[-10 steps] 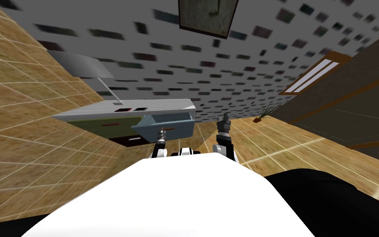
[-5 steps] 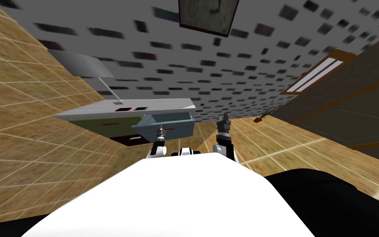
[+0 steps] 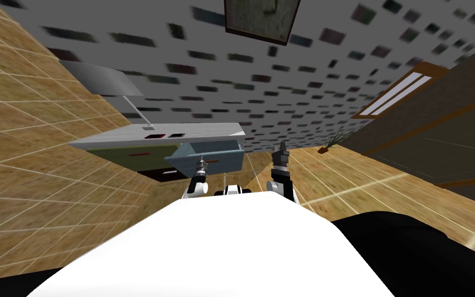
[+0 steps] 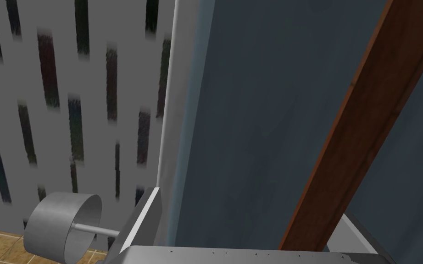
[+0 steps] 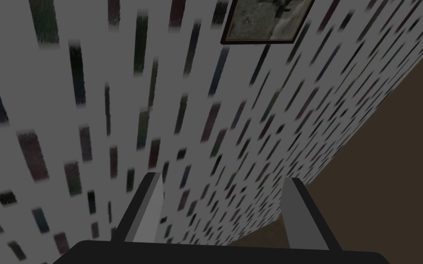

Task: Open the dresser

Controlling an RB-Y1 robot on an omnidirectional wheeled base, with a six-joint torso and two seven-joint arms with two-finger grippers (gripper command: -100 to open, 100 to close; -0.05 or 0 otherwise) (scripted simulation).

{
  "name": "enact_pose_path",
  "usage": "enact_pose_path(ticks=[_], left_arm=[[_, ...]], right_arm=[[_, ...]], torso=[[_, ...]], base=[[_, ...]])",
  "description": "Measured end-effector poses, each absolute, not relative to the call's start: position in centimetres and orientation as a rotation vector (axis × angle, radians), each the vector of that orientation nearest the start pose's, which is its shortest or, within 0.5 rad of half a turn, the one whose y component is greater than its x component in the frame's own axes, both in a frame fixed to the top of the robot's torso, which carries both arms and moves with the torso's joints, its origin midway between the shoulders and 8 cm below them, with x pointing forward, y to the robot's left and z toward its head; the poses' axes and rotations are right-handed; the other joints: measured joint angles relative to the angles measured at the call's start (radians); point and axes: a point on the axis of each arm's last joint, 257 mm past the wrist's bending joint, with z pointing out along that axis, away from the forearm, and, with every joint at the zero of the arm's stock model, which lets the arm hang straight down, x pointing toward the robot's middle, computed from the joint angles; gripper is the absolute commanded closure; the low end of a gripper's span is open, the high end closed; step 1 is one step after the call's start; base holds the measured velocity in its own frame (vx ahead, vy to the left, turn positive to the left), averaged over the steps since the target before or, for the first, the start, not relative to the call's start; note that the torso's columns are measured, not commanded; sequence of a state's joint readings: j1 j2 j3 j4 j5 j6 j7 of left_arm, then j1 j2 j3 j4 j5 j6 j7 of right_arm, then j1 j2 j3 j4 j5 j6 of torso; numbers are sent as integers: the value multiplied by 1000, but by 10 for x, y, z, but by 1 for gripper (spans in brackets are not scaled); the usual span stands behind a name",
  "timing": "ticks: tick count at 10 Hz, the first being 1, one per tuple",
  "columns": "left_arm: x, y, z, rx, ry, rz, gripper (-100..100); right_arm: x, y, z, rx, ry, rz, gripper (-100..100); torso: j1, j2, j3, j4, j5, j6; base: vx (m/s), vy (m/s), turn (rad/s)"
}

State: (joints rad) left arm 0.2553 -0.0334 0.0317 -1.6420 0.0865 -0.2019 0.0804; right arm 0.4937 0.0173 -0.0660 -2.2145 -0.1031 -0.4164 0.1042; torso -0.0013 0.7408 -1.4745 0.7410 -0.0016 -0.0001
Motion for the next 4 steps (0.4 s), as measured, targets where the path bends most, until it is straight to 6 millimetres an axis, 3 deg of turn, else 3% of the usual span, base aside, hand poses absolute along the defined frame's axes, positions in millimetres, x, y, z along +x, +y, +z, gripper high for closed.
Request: enact_pose_path(ticks=[4], left_arm=[[464, 278, -264, -1373, 988, -1247, 0]], right_arm=[[362, -321, -19, 802, 656, 1174, 0]], torso=[[1, -2, -1, -2, 1, 0]], base=[[0, 0, 0]])
